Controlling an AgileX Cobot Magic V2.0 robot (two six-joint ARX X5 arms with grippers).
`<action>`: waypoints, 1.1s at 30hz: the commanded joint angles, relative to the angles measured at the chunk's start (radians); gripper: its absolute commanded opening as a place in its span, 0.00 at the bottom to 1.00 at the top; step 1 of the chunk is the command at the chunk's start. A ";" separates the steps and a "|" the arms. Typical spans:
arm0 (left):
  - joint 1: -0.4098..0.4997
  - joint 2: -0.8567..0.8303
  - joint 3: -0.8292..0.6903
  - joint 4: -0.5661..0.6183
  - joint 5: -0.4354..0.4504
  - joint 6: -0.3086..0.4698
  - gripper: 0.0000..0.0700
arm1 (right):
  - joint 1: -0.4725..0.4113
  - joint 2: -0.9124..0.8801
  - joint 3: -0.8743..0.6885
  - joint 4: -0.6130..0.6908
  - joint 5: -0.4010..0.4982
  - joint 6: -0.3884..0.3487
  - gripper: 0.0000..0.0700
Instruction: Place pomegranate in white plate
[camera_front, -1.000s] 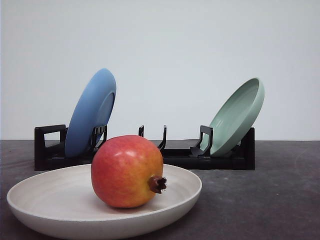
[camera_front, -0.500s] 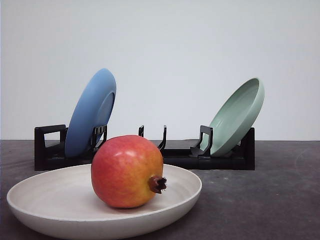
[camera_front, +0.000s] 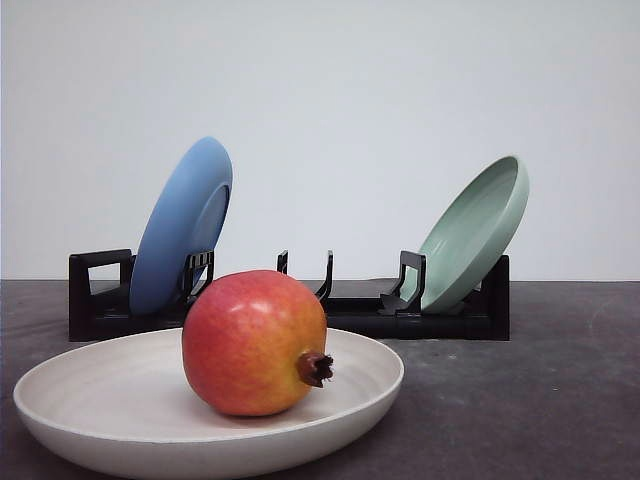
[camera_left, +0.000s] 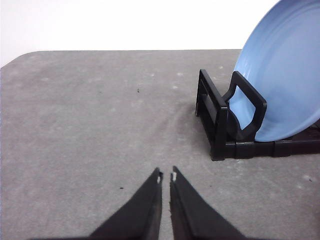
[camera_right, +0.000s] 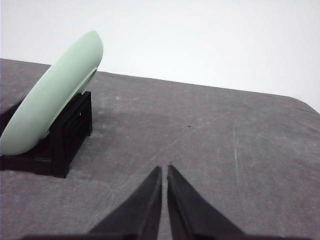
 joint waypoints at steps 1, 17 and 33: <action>0.001 -0.001 -0.010 0.003 -0.001 0.014 0.01 | 0.001 0.000 -0.004 0.014 0.001 0.011 0.02; 0.001 -0.001 -0.010 0.003 -0.001 0.014 0.01 | 0.001 0.000 -0.004 0.014 0.001 0.011 0.02; 0.001 -0.001 -0.010 0.003 -0.001 0.014 0.01 | 0.001 0.000 -0.004 0.014 0.001 0.011 0.02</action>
